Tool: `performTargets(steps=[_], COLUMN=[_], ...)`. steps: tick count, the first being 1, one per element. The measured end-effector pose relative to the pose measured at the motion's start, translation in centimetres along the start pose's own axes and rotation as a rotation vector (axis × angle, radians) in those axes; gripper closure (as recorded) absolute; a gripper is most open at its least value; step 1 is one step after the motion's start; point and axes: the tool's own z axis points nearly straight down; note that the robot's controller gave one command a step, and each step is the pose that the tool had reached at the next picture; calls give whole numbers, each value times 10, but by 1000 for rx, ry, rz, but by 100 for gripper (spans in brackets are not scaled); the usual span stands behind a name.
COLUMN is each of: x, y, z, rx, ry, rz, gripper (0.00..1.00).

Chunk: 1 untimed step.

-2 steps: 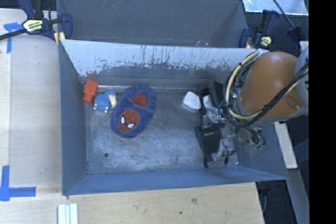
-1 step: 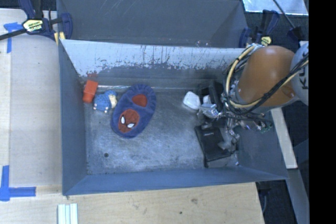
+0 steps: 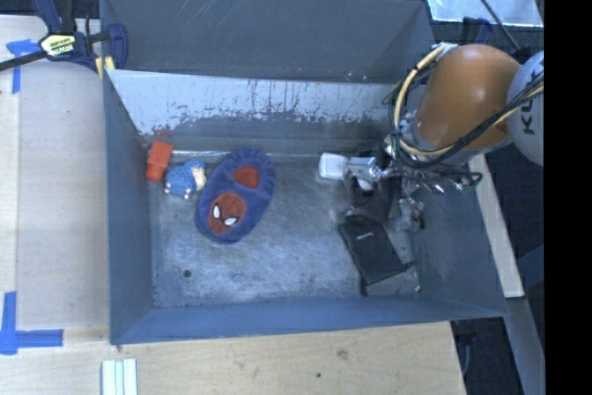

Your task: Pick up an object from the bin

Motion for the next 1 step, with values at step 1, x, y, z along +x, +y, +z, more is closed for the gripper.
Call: performTargets(steps=[1], x=[-7], y=[-7], z=[0], rx=[-4], ry=[-3], rz=[-655], gripper=[0])
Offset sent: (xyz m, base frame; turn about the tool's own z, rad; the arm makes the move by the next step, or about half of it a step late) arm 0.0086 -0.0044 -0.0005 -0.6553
